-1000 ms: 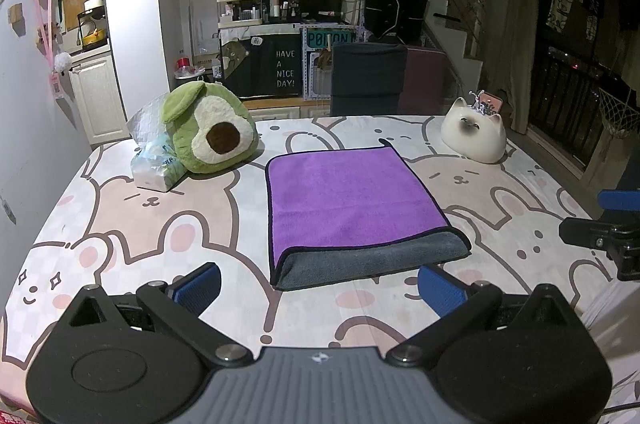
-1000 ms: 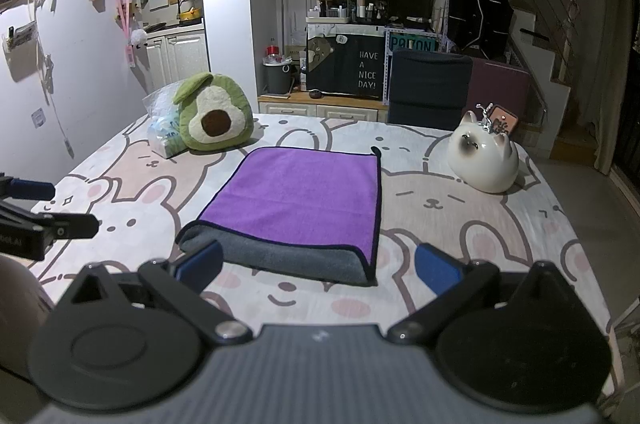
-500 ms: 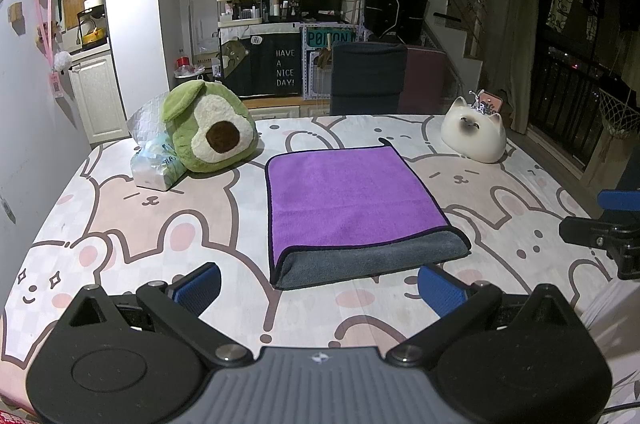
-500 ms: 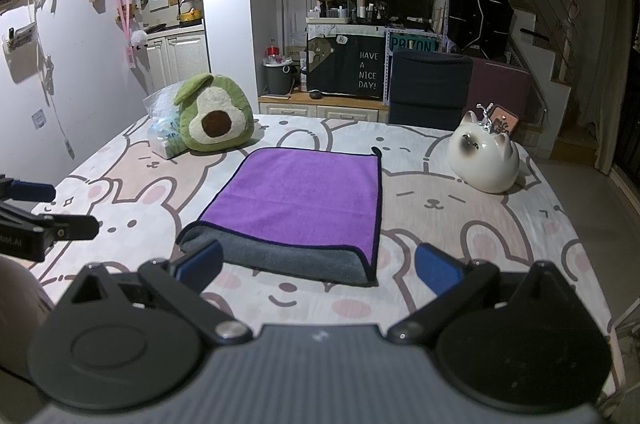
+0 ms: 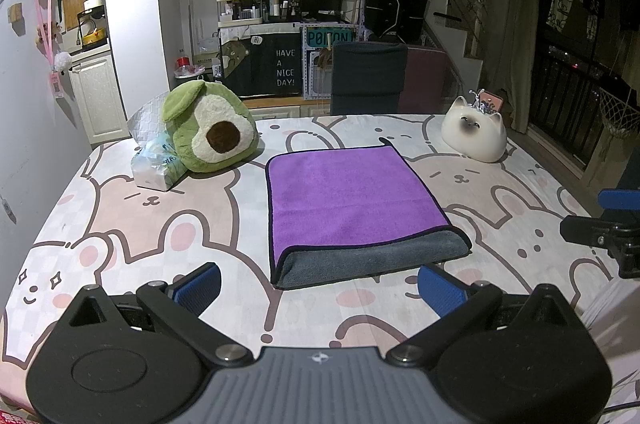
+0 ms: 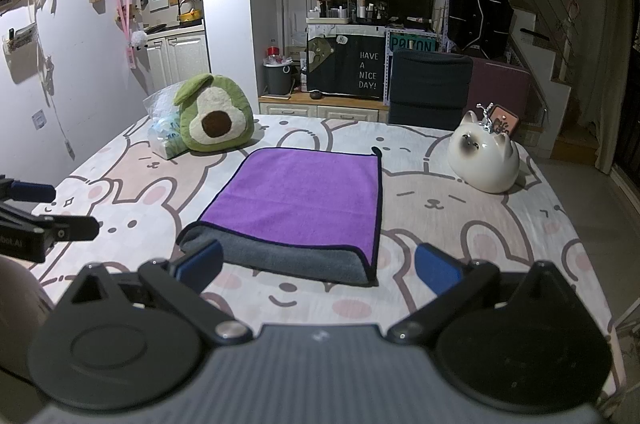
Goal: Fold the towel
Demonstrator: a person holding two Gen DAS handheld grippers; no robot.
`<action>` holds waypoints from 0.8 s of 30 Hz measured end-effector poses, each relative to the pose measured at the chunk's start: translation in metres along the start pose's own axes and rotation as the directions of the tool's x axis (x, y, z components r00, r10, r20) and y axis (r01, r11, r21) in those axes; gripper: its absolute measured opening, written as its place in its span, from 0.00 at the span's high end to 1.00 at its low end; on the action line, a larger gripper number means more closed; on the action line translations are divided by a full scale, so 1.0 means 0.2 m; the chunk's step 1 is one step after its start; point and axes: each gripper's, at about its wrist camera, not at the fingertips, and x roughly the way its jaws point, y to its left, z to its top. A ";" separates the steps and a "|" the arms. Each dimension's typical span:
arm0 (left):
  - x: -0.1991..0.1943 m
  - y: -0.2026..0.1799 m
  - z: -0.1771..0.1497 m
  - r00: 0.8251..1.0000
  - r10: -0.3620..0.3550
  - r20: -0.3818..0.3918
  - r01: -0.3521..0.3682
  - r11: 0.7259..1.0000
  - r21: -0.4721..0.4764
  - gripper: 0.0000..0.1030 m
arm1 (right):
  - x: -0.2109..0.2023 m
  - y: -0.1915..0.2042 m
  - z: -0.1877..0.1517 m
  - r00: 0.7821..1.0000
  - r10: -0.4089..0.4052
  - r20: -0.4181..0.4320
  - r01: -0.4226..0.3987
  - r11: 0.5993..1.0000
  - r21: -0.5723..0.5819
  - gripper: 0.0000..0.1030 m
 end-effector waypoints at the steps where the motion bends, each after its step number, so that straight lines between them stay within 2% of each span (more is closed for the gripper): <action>1: 0.00 0.00 0.00 1.000 0.000 0.000 0.000 1.000 0.000 0.00 | 0.00 0.00 0.00 1.000 0.000 0.000 0.000 1.000 0.000 0.00; 24: -0.01 0.01 0.00 1.000 -0.002 -0.001 0.002 1.000 0.000 0.00 | 0.00 0.00 0.00 1.000 0.001 0.001 -0.001 1.000 0.002 0.00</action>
